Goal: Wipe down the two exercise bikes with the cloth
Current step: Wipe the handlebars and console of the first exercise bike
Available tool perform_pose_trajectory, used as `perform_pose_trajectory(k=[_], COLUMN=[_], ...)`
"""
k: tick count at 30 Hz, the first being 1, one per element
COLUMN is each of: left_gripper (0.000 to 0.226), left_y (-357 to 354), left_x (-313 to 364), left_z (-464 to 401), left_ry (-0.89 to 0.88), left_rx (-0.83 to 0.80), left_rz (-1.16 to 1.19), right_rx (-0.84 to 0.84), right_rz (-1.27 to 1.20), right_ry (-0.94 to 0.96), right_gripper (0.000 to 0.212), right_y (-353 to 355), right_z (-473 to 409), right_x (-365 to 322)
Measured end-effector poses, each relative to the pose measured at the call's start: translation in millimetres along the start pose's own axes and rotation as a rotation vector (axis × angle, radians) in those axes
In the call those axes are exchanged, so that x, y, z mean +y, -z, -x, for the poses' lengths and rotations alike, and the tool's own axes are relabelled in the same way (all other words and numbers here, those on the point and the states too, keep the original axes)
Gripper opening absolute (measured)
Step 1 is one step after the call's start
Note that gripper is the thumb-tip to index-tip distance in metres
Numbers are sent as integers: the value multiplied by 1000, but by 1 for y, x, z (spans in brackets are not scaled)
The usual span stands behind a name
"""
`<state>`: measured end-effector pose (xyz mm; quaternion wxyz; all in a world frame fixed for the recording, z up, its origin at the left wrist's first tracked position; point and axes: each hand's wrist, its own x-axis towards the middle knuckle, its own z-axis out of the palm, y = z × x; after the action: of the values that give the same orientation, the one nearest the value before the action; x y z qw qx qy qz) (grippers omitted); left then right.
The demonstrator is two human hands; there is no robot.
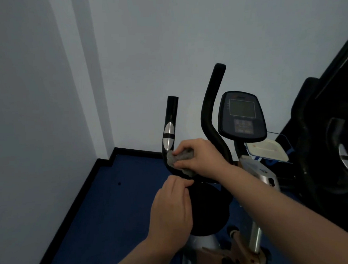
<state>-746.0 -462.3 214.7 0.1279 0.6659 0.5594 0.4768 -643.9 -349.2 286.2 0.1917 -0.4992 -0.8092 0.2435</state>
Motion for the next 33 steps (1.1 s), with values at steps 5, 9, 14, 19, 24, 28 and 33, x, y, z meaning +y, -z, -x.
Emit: perform_pose_trajectory(k=[5, 9, 14, 19, 24, 28, 33], left_gripper=[32, 33, 36, 35, 34, 34, 33], left_y=[2, 1, 0, 1, 0, -1, -1], left_x=[0, 0, 2, 2, 1, 1, 1], left_z=[1, 1, 2, 2, 2, 2, 3], left_ry=[-8, -5, -1, 7, 7, -9, -1], left_rx=[-6, 14, 12, 13, 29, 31, 47], left_rz=[2, 1, 8, 12, 14, 3, 23], right_rx=[-152, -115, -30, -201, -122, -67, -130], right_rz=[226, 190, -91, 193, 160, 100, 243], right_ry=[71, 12, -20, -19, -24, 8, -39], right_gripper=[25, 23, 24, 27, 26, 27, 25], right_y=[29, 30, 3, 39, 21, 12, 35], right_z=[17, 9, 0, 15, 4, 9, 24], right_x=[19, 20, 10, 26, 6, 4, 20])
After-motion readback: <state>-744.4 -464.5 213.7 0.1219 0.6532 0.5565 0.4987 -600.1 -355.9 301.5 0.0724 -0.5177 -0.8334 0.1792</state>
